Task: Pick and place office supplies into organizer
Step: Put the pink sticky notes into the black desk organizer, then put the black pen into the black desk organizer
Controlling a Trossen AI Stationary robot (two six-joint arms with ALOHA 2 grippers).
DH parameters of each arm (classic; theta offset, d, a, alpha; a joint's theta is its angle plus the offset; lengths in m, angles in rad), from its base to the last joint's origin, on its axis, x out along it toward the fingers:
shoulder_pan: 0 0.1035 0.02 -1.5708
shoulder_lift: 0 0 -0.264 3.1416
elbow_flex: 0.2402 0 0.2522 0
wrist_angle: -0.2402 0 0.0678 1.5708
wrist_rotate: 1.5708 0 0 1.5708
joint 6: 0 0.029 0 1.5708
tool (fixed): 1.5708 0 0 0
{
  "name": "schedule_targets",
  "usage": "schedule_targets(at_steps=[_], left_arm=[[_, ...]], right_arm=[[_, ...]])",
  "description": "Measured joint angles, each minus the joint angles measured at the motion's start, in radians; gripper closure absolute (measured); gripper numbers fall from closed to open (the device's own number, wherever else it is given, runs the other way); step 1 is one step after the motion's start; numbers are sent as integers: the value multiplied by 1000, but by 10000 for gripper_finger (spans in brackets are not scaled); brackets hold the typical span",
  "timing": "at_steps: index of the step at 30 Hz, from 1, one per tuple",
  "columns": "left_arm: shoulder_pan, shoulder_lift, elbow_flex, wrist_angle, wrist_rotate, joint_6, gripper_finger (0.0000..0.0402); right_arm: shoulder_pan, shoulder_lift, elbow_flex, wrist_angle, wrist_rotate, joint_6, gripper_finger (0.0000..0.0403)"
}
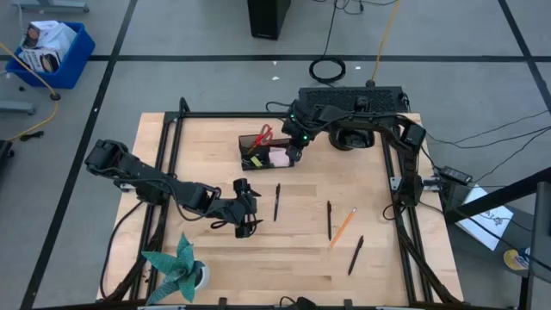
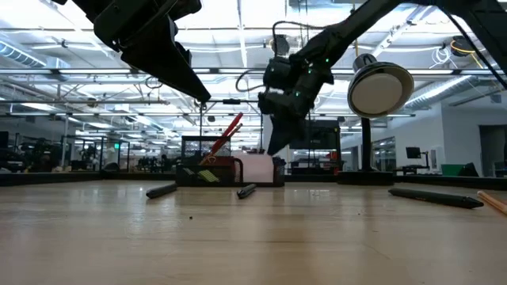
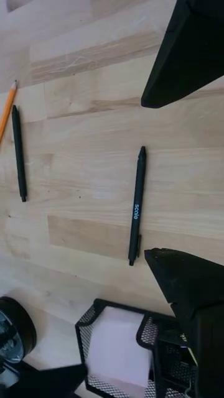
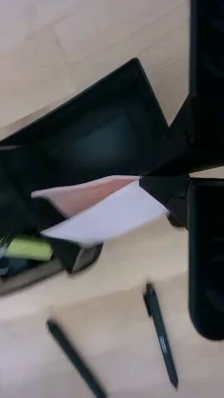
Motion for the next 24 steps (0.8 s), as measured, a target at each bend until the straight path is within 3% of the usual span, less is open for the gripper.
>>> schedule_targets(at_steps=[4,9,15,24], left_arm=[[0,0,0,-1,1,1,11],[0,0,0,-4,1,1,11],[0,0,0,-8,2,0,11],[0,0,0,-12,2,3,11]], right_arm=[[1,31,0,12,1,-2,378],[8,21,0,58,5,-23,306],[29,1,0,68,150,-77,226],[86,-25,-1,80,293,-164,196]])
